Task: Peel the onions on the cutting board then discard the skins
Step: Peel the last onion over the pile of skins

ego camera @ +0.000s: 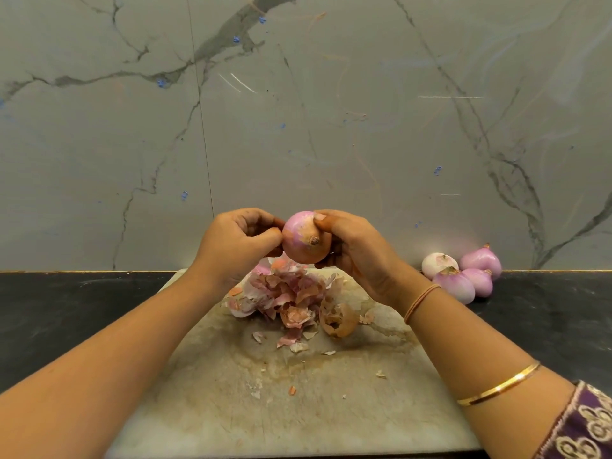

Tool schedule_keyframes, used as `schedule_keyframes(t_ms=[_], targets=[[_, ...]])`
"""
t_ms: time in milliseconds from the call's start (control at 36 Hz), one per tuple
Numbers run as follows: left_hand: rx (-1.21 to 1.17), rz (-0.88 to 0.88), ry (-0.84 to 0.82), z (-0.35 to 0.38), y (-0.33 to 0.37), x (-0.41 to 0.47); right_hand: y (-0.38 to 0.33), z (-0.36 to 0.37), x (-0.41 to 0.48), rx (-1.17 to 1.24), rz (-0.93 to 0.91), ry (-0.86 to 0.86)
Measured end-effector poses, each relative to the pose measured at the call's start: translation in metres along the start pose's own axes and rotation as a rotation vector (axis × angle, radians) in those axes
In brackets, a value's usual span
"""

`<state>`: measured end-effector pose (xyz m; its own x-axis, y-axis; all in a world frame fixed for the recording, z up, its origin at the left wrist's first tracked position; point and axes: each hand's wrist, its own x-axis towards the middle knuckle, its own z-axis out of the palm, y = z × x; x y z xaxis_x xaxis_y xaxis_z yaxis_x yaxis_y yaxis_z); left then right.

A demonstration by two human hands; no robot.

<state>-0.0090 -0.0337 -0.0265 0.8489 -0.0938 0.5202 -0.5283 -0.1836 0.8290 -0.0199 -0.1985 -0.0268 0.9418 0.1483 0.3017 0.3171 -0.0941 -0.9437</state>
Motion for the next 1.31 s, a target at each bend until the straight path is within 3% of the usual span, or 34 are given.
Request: schedule_keyframes(t_ms=[111, 361, 611, 861, 1306], targets=[[0.051, 0.054, -0.014, 0.002, 0.0, -0.002, 0.0, 0.0, 0.0, 0.031, 0.032, 0.024], [0.232, 0.434, -0.247, -0.001, -0.002, -0.007, -0.003, -0.005, 0.0, 0.25, 0.146, 0.112], [0.384, 0.644, -0.276, -0.004, -0.009, -0.002, -0.002, -0.004, -0.001, 0.219, 0.212, 0.106], [0.419, 0.549, -0.32, -0.005, -0.013, -0.001, -0.001, -0.005, -0.001, 0.131, 0.205, 0.105], [0.475, 0.562, -0.303, -0.003, -0.014, -0.003, -0.002, -0.005, -0.001, 0.168, 0.24, 0.109]])
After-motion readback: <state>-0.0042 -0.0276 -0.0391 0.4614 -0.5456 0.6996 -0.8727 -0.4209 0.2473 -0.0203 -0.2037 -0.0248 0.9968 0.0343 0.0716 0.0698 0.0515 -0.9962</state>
